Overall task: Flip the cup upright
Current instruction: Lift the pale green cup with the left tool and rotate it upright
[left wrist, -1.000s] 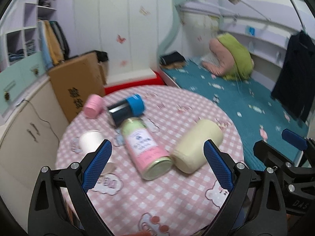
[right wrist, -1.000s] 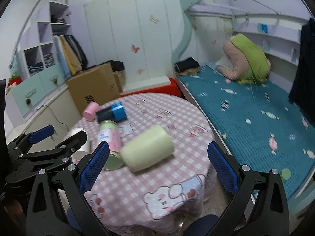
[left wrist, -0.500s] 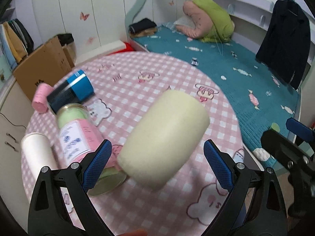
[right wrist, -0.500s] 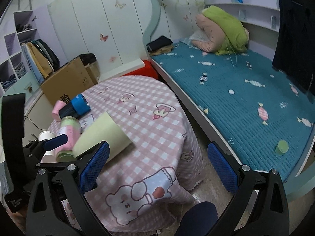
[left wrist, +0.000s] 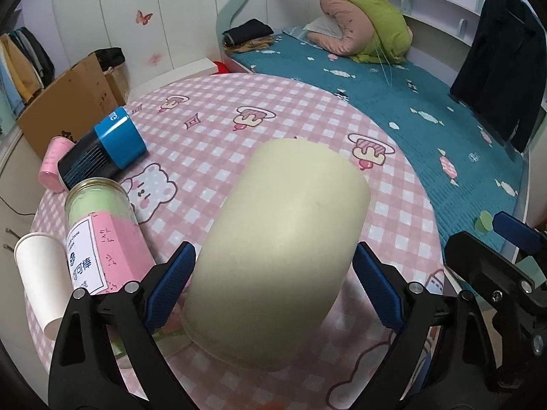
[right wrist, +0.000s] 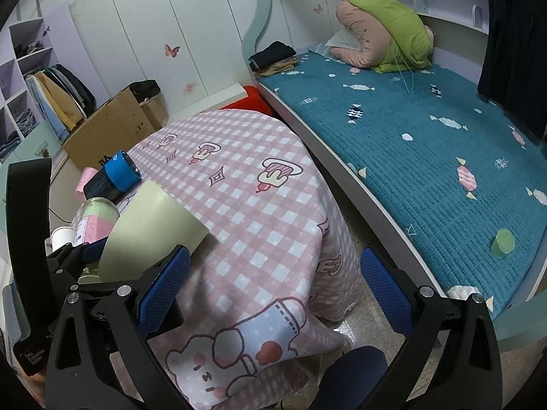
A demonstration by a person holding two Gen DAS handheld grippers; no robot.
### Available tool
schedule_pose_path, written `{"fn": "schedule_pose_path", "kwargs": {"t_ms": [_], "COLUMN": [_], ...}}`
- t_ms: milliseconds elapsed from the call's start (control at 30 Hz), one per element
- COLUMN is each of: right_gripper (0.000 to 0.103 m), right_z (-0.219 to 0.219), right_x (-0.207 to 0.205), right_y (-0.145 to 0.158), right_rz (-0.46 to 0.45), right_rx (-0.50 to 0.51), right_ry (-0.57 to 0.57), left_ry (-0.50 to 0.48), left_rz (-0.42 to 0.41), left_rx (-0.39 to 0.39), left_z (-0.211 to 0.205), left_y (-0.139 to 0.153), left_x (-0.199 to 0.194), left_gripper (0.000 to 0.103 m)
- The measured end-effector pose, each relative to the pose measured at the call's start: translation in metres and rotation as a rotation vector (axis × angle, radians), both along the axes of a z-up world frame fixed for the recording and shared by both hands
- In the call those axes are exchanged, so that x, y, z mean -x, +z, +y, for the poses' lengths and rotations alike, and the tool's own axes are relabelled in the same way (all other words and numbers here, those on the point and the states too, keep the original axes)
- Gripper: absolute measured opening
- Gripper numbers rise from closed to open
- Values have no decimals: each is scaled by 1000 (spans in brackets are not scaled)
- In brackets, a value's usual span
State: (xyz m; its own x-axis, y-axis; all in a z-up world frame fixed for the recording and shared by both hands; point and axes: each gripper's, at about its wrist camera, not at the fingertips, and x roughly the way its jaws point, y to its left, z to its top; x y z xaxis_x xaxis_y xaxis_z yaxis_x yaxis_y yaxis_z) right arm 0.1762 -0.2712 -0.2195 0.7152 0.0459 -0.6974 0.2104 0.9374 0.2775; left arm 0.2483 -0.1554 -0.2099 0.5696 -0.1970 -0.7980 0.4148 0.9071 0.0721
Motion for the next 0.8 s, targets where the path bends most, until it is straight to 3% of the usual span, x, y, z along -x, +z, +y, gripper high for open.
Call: {"fn": "schedule_pose_path", "kwargs": {"t_ms": [133, 267, 600, 800], "right_gripper": [97, 97, 97, 97], "right_z": [0, 0, 16, 48], "right_x": [1, 7, 44, 65], "right_y": [1, 6, 40, 49], "right_rz": [-5, -17, -99, -126], "right_rx": [-1, -2, 46, 60], "right_ry": [3, 3, 22, 92], "left_ry": [15, 23, 35, 136], "left_rz": [-13, 3, -85, -120], "left_rx": [7, 79, 188, 220], "left_z": [0, 8, 32, 78], "left_y": [2, 10, 49, 58], "left_x": [1, 12, 80, 122], "left_gripper": [86, 86, 86, 86]}}
